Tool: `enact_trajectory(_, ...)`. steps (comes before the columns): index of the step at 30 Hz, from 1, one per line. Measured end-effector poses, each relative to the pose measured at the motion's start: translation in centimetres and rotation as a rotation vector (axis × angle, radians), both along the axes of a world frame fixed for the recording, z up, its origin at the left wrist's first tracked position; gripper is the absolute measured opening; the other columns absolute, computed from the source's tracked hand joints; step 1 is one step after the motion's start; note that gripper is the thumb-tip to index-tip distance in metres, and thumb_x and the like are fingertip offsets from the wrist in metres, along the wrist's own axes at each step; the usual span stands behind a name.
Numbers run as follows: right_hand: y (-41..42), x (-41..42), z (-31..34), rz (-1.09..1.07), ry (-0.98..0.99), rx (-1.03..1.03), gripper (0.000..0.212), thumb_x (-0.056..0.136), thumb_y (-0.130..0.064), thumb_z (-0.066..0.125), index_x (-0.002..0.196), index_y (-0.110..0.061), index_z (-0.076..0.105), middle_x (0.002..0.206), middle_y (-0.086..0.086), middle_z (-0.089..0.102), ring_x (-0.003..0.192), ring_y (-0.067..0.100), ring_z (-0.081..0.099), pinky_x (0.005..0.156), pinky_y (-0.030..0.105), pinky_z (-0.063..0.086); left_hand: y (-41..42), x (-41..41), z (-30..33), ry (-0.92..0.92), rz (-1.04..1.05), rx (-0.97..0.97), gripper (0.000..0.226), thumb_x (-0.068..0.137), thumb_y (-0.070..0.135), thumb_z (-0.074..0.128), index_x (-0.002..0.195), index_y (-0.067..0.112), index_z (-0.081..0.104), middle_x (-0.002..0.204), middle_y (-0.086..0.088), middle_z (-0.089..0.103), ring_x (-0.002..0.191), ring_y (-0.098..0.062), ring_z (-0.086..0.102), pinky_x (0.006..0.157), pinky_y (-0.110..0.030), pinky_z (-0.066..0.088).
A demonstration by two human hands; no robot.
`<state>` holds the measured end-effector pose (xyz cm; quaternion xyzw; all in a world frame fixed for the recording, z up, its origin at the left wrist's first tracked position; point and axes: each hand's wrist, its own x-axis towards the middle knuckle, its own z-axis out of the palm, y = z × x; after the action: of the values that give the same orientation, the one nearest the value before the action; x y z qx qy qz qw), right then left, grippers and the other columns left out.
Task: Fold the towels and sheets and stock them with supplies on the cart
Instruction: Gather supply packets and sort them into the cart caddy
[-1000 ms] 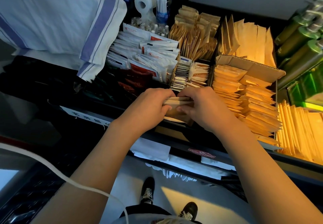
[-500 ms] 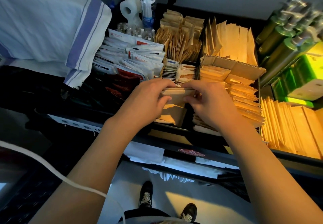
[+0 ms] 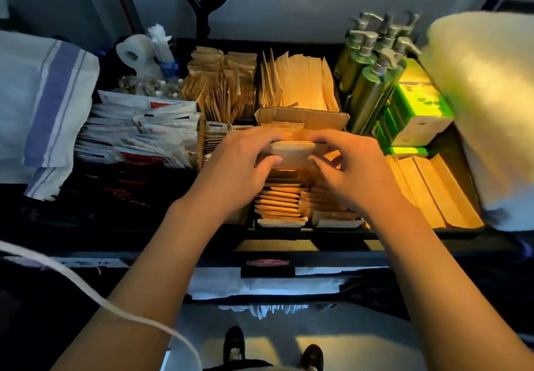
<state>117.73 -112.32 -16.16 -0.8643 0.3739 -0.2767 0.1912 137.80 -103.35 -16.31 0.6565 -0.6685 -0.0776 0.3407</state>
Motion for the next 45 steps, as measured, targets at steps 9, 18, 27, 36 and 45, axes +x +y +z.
enact_trajectory(9, -0.8, -3.8, -0.5, -0.145, -0.056, 0.083, 0.037, 0.087, -0.026, 0.082, 0.123, -0.028, 0.072, 0.11, -0.01, 0.073, 0.091, 0.008, 0.063, 0.076, 0.022, 0.057, -2.3, -2.8, 0.0, 0.025, 0.006, 0.025, 0.027, 0.089, 0.037, 0.077, 0.114, 0.031, 0.07, 0.116, 0.013, 0.069, 0.109, -0.009, 0.06, 0.088, -0.035, 0.054)
enact_trajectory(18, -1.8, -5.5, -0.2, -0.157, -0.062, 0.003, 0.019, 0.082, -0.014, 0.078, 0.097, -0.024, 0.074, 0.094, -0.012, 0.068, 0.091, 0.001, 0.059, 0.076, 0.003, 0.039, -2.9, -0.7, -0.6, 0.013, 0.127, -0.054, 0.019, 0.091, 0.031, 0.077, 0.108, 0.031, 0.071, 0.106, 0.015, 0.07, 0.097, -0.001, 0.059, 0.075, -0.012, 0.042)
enact_trajectory(27, -2.4, -5.1, 0.1, -0.129, -0.078, -0.027, 0.03, 0.09, -0.006, 0.075, 0.115, -0.022, 0.074, 0.11, -0.01, 0.067, 0.103, 0.002, 0.056, 0.08, 0.003, 0.042, -2.8, 0.0, -0.7, -0.03, 0.093, -0.081, 0.029, 0.091, 0.011, 0.074, 0.117, 0.024, 0.072, 0.114, 0.011, 0.065, 0.104, 0.007, 0.048, 0.081, -0.001, 0.036)
enact_trajectory(36, -3.3, -3.0, 0.0, -0.067, 0.213, -0.012, 0.056, 0.088, 0.007, 0.07, 0.131, -0.027, 0.069, 0.12, -0.008, 0.063, 0.11, 0.015, 0.059, 0.092, 0.027, 0.056, -2.8, 0.5, -1.5, -0.059, 0.082, -0.003, 0.044, 0.092, -0.007, 0.062, 0.12, 0.025, 0.072, 0.114, 0.011, 0.052, 0.107, -0.004, 0.048, 0.08, -0.008, 0.035)
enact_trajectory(45, -3.8, -1.9, -2.8, -0.118, 0.233, 0.013, 0.028, 0.094, -0.01, 0.069, 0.113, -0.031, 0.071, 0.107, -0.003, 0.076, 0.1, 0.025, 0.068, 0.087, 0.045, 0.059, -3.6, 0.4, -2.6, -0.015, 0.095, 0.048, 0.021, 0.092, 0.025, 0.073, 0.108, 0.039, 0.069, 0.104, 0.022, 0.066, 0.096, 0.003, 0.052, 0.076, -0.008, 0.029)
